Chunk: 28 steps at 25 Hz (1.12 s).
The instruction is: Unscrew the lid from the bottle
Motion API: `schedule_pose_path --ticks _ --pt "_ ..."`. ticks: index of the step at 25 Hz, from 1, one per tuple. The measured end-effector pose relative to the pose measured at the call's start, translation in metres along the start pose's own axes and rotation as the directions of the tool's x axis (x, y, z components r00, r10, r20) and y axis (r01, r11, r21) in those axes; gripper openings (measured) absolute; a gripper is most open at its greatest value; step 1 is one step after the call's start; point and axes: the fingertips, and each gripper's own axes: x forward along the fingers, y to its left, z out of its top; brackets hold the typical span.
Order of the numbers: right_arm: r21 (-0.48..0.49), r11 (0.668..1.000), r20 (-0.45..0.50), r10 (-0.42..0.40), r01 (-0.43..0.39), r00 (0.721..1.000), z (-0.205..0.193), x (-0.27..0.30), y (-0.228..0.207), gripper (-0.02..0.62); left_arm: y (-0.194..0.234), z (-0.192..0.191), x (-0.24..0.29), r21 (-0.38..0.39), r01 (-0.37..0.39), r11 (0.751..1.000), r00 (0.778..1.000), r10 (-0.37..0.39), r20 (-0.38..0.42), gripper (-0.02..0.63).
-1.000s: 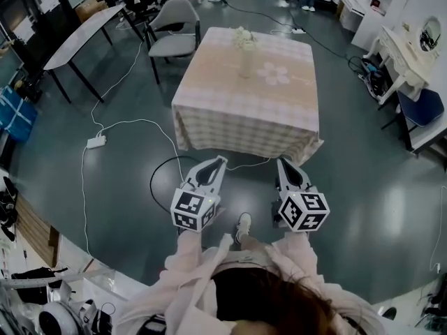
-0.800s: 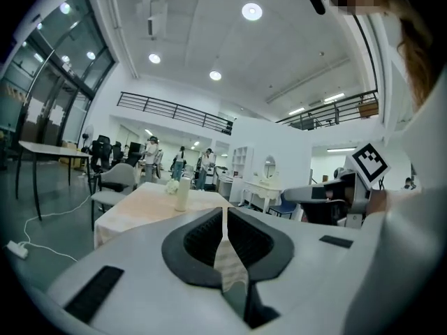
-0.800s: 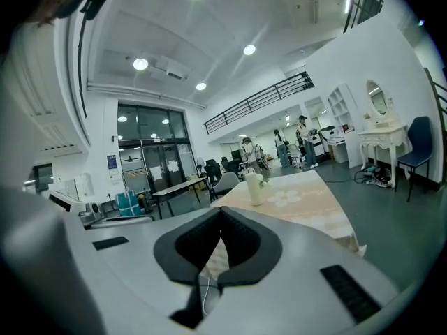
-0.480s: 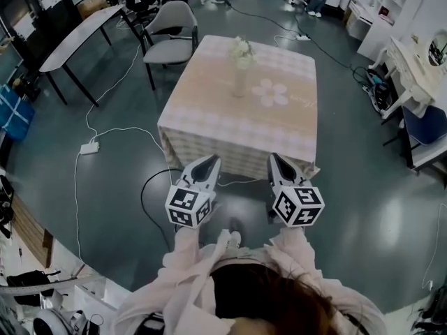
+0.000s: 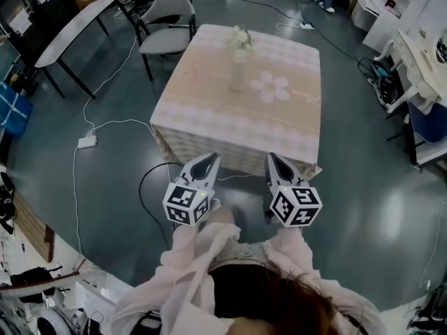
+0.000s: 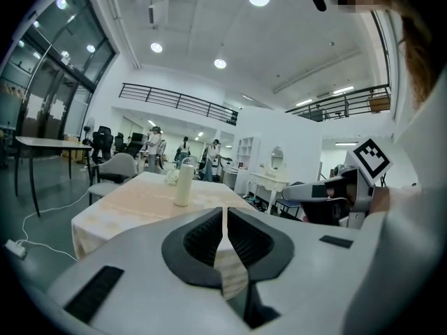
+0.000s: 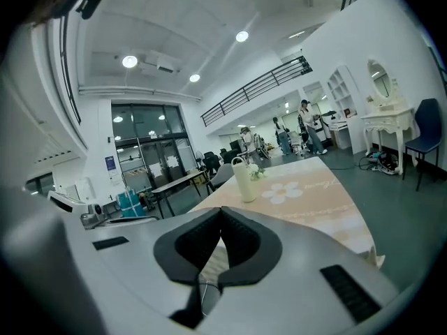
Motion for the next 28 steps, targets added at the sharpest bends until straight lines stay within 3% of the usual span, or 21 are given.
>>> schedule_pose_path --ticks 4,18,28 --pt "0.014 1.0 -0.011 -0.002 0.002 1.0 -0.004 0.02 -0.011 0.012 0.014 0.0 0.021 -0.038 0.015 0.999 1.0 -0.015 0.006 0.044" --pt "0.055 0.994 0.04 -0.093 0.091 0.995 0.063 0.143 -0.073 0.012 0.105 0.057 0.149 0.038 0.08 0.996 0.997 -0.079 -0.017 0.044" --pt "0.033 0.99 0.044 -0.141 0.14 0.989 0.088 0.215 -0.107 0.012 0.158 0.065 0.225 0.095 0.123 0.988 0.992 -0.12 -0.036 0.044"
